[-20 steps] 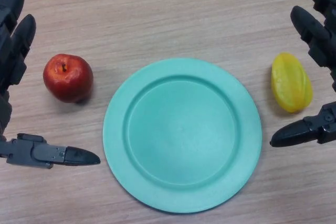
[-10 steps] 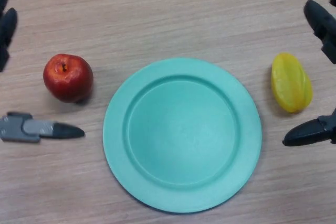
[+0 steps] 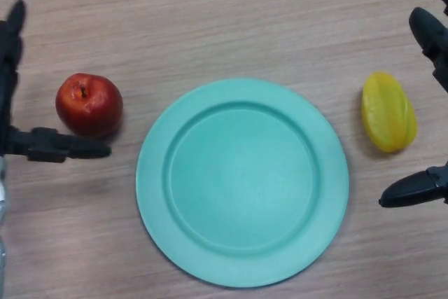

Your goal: Pick up the red apple and place it on the plate

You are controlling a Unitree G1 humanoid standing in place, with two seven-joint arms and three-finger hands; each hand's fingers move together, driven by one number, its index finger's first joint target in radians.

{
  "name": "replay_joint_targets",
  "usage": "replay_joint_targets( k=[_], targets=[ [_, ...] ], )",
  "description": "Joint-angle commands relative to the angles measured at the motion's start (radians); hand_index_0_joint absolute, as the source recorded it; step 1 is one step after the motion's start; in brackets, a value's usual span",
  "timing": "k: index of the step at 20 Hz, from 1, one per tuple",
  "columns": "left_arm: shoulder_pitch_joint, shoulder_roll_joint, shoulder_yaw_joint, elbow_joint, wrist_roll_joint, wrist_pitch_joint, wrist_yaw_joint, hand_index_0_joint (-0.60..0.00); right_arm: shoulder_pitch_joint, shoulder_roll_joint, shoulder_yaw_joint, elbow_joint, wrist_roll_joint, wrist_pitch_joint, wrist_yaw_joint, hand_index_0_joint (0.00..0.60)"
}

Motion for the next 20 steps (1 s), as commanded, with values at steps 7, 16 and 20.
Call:
replay_joint_targets(
  k=[7,16,20],
  targets=[
    [-0.105,0.042,-0.024,0.153,0.334,-0.209,0.16,-0.2,-0.009,-0.029,-0.107,-0.082,0.106,-0.11,-0.02,0.0],
    [-0.014,0.003,-0.026,-0.128,0.322,-0.134,0.082,-0.6,-0.015,-0.059,-0.156,-0.081,0.156,-0.114,-0.052,0.0],
    [0.142,-0.075,-0.086,-0.372,0.358,-0.102,-0.026,-0.6,-0.015,-0.064,-0.156,-0.074,0.145,-0.117,-0.048,0.0]
  ],
)
